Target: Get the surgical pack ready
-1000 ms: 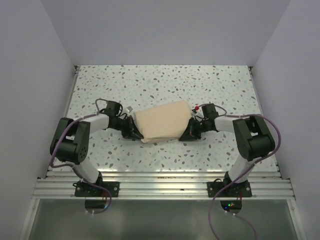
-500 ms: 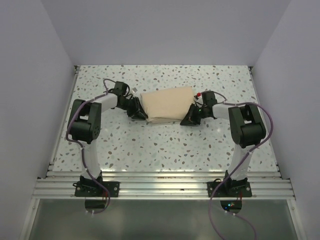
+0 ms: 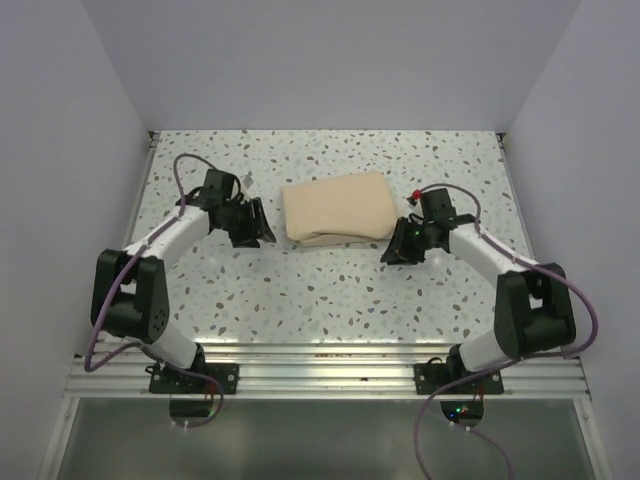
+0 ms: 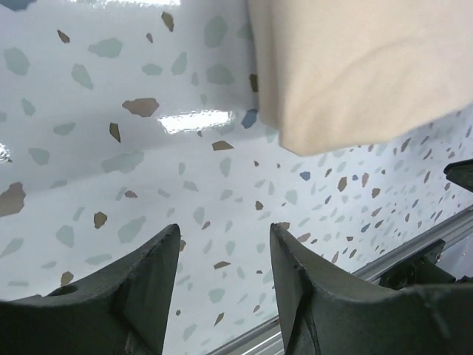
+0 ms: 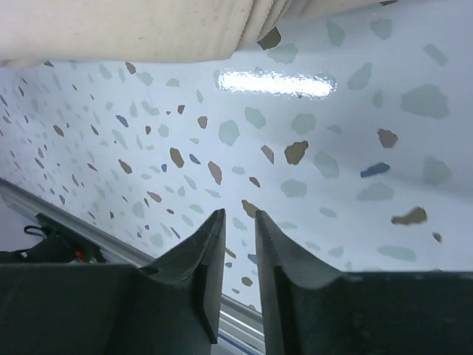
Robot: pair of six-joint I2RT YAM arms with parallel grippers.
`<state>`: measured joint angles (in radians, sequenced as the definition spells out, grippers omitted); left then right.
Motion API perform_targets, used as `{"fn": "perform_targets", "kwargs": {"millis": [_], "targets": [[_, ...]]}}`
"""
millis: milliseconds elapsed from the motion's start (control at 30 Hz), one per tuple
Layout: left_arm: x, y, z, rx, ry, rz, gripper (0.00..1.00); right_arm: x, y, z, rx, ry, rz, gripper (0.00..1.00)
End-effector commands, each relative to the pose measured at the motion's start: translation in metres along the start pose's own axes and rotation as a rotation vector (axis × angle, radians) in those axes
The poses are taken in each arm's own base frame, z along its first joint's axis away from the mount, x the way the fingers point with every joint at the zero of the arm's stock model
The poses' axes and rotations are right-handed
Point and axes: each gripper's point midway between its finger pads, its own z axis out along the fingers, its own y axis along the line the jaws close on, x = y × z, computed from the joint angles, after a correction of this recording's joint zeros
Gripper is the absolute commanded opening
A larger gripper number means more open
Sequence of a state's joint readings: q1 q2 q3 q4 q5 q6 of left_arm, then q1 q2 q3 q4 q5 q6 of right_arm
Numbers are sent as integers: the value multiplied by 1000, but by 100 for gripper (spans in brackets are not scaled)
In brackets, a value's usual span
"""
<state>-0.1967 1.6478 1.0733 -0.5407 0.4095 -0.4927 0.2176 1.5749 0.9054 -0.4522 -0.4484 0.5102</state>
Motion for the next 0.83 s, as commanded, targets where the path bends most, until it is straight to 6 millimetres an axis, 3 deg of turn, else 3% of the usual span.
{"fn": "perform_targets", "kwargs": {"millis": [0,33,100,200,233,267,300,367,467,600,700,800], "targets": [[-5,-4,-36,-22,-92,78,56,3,-20,-37,156,-82,-61,29],[-3,-7,-41,-10,-101,84,56,5,-22,-40,171,-87,-69,40],[1,-15,-52,30,-129,98,56,7,-28,-50,216,-99,-68,48],[7,-27,-65,93,-179,106,57,6,-37,-66,281,-169,-43,77],[7,-30,-68,106,-195,105,57,6,-37,-70,283,-194,-39,99],[8,-34,-76,127,-228,120,58,1,-34,-72,266,-235,-42,99],[10,-37,-75,151,-242,132,99,2,-32,-77,246,-279,-44,99],[11,-39,-81,164,-286,147,99,-8,-31,-78,226,-362,-35,99],[21,-30,-71,175,-313,144,99,-9,-40,-73,236,-403,-18,99],[38,-31,-63,227,-332,135,100,7,-41,-62,211,-322,-18,99],[45,-31,-63,269,-376,129,100,17,-24,-50,40,-361,-17,99],[53,-41,-69,374,-426,118,100,12,-4,-53,-113,-458,-36,99]]}}
